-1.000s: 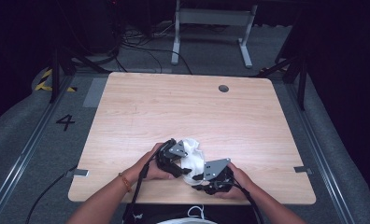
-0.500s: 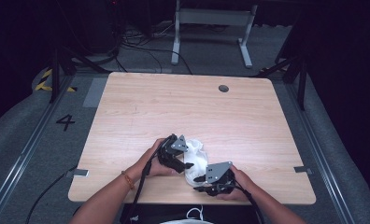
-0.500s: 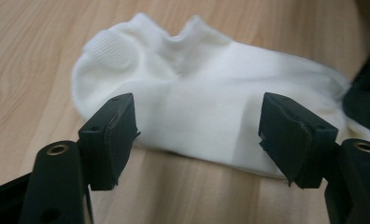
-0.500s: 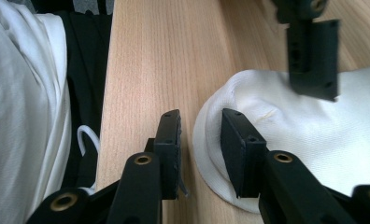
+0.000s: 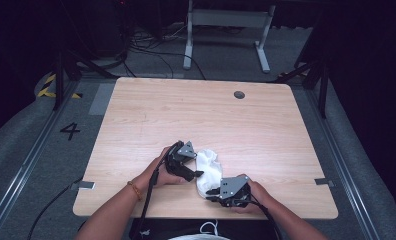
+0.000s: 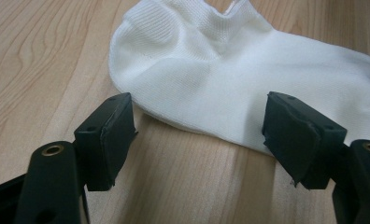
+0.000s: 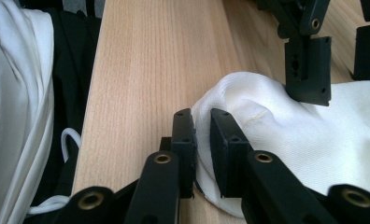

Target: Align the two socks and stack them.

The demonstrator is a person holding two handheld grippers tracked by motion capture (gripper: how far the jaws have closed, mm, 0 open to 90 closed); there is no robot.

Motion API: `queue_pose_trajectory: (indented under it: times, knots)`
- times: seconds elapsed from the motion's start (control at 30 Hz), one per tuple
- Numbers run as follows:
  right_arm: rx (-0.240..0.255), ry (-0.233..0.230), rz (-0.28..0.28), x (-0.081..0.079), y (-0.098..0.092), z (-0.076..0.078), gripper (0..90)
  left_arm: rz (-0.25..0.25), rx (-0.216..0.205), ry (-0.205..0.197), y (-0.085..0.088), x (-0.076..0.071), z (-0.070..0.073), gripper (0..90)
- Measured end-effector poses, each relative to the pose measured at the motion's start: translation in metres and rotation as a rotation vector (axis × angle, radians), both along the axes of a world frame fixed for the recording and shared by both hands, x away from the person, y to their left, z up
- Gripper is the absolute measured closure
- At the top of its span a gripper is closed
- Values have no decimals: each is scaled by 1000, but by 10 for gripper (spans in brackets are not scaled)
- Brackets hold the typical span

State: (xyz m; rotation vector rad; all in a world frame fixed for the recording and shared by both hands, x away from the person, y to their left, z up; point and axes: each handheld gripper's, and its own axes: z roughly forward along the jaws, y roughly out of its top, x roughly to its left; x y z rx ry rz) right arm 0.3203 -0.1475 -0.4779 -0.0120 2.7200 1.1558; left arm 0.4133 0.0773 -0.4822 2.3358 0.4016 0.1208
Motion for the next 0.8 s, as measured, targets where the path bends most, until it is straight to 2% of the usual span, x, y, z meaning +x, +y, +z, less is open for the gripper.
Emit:
queue_pose_trajectory:
  times: [0.3,0.33,0.43,0.5,0.53,0.63,0.8]
  knots:
    - [6,37,-8,3,-1,2,852,51,5,9,1,0,1,205]
    - [7,39,-8,3,-1,2,854,61,-6,26,1,0,1,207]
    - [4,38,-6,3,-1,4,865,74,-9,5,2,1,2,215]
    - [8,43,-2,2,-2,6,870,82,-33,6,2,1,4,221]
    - [8,41,-5,2,-2,8,870,81,-33,11,2,1,4,224]
    - [14,53,1,1,-2,10,872,59,8,0,-1,-1,1,220]
    - [19,57,5,-1,-1,12,874,52,8,-4,-2,-2,1,220]
